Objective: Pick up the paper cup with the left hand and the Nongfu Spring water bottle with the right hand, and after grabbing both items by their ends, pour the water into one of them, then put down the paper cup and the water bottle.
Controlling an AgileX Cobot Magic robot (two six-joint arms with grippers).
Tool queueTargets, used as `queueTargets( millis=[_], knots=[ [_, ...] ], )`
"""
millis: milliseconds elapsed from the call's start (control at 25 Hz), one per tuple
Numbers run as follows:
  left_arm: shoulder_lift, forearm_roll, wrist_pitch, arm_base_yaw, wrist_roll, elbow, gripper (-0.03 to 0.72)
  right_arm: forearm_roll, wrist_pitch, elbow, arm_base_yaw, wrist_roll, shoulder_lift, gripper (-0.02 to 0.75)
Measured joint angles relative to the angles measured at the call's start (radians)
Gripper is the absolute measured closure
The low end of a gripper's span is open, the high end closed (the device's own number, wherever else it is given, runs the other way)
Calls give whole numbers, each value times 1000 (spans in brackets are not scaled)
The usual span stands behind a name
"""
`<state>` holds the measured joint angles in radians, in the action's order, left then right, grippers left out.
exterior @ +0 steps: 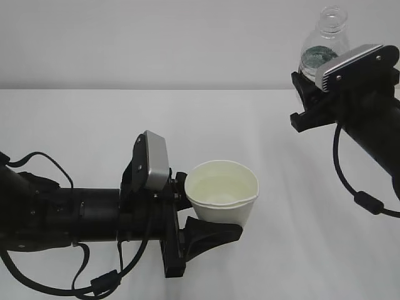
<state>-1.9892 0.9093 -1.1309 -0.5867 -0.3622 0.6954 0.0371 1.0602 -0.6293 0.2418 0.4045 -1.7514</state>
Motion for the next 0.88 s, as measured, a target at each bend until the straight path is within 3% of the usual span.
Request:
queueTargets(
  millis=[880],
  knots=[
    [0, -28, 0, 0, 0, 0, 235, 206, -32, 143, 0, -73, 0, 300]
  ],
)
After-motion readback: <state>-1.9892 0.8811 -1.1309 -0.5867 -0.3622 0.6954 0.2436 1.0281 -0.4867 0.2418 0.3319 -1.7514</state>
